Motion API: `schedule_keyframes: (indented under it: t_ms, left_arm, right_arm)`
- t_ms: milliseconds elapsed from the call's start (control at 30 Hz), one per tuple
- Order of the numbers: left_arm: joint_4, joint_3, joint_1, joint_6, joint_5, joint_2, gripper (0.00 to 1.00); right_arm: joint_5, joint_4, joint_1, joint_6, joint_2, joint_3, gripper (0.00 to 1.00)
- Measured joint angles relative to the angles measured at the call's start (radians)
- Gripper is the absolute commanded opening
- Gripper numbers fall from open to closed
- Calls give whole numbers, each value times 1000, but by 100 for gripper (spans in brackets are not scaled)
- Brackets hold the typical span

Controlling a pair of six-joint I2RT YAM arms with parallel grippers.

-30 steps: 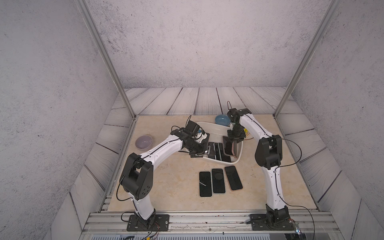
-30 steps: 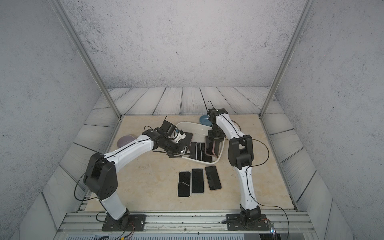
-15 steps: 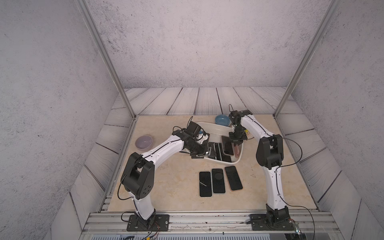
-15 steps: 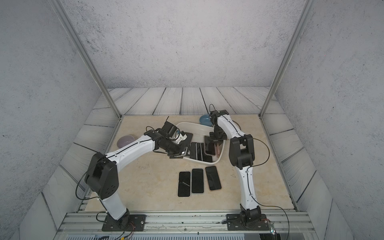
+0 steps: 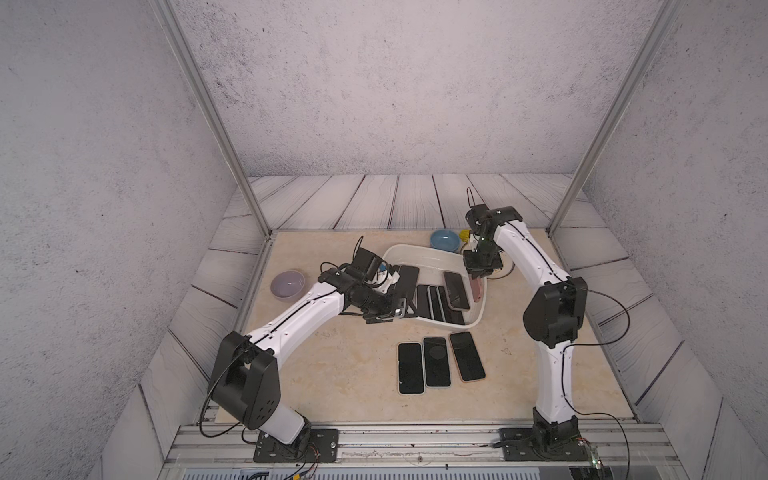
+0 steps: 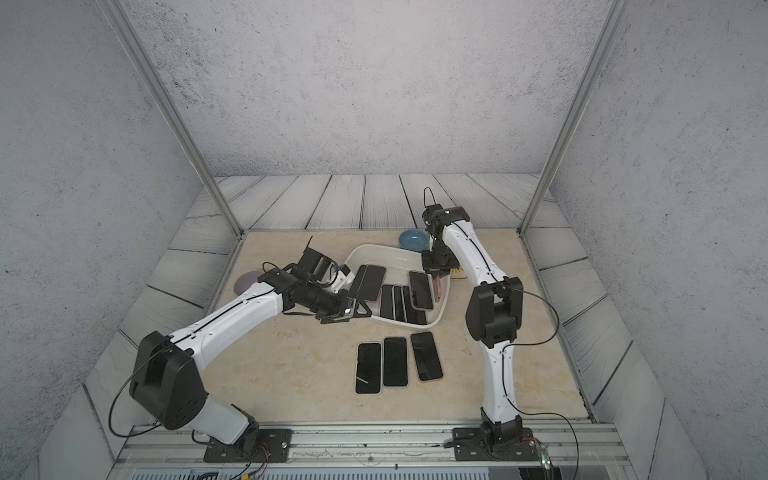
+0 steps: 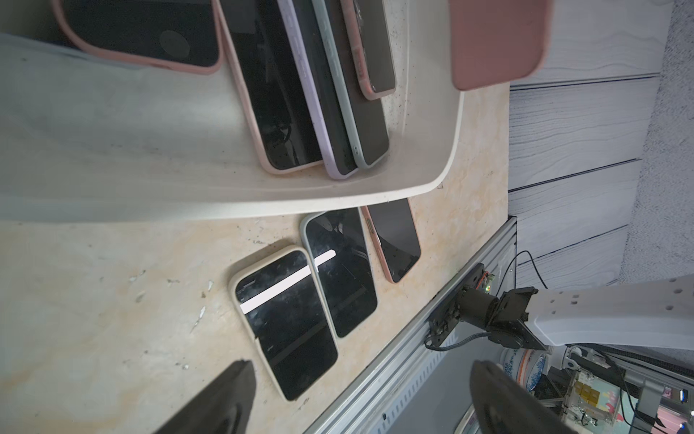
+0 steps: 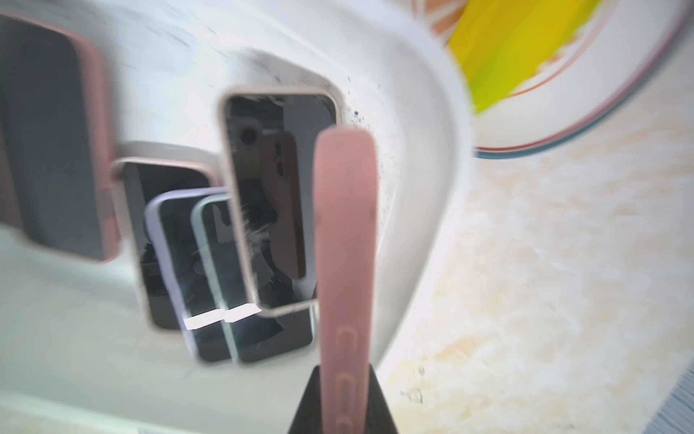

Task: Take the phone out of the storage box
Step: Pick up the phone from the storage box, then place the phone at the center of the board.

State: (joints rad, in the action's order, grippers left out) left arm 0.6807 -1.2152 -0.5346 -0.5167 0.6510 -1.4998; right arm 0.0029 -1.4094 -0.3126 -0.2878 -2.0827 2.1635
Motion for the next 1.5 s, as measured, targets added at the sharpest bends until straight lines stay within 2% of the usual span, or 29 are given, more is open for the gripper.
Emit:
schedule_keyframes:
  t_ms: [100, 267, 433, 533, 900, 1367, 1400, 1500]
  left_arm:
    - [6, 61, 37, -3, 2, 80, 96]
    - [20, 162, 64, -4, 11, 192, 96]
    - [37, 222, 73, -3, 26, 238, 96]
    - [52, 227, 76, 1, 31, 246, 96]
    - [98, 230, 80, 21, 34, 296, 96]
    - [105, 257, 81, 3, 33, 334, 96]
    - [101, 260, 81, -3, 34, 335, 96]
    - [97, 270, 83, -15, 34, 335, 96]
  right_arm:
    - [34, -12, -5, 0, 179, -87, 0]
    - [119, -34, -11, -13, 438, -430, 0]
    - [144, -8, -10, -32, 488, -743, 0]
    - [147, 39, -25, -40, 488, -855, 0]
    - [223, 190, -178, -80, 390, -970, 0]
    - [389, 225, -195, -104, 301, -959, 0]
    - [397, 227, -195, -101, 295, -956, 2]
    - [410, 230, -195, -93, 281, -947, 28]
